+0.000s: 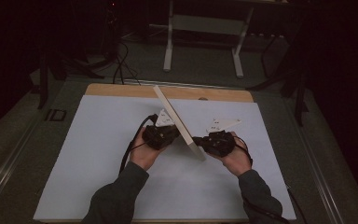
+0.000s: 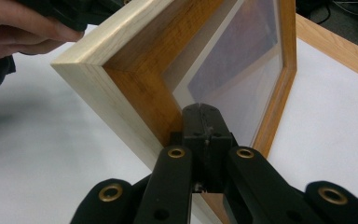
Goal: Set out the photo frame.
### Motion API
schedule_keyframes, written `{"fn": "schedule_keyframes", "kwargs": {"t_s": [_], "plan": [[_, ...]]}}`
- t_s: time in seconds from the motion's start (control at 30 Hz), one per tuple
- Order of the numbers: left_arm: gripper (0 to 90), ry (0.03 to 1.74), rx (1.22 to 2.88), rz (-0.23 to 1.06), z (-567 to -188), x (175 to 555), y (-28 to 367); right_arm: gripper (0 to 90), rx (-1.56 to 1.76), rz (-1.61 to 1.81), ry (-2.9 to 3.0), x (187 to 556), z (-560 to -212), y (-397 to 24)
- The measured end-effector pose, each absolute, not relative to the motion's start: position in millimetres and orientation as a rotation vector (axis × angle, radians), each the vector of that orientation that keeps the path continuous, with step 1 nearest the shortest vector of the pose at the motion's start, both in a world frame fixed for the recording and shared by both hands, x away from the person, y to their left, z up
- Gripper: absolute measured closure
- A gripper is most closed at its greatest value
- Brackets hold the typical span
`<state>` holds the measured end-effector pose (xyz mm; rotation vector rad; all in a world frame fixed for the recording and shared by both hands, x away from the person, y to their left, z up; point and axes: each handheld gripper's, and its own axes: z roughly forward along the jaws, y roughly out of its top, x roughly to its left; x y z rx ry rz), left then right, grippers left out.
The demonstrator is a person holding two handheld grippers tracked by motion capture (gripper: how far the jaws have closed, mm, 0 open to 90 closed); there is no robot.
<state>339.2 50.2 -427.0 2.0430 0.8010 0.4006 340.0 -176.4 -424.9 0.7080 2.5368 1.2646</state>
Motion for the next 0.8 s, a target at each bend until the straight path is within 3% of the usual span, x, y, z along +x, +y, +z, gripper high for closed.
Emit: {"fn": "schedule_keyframes", "kwargs": {"t_s": [0.8], "plan": [[90.0,0.753,2.035,0.391,-429.3,345.7,58.9,90.0,0.667,1.289,2.556,335.5,-425.9,-165.8]]}}
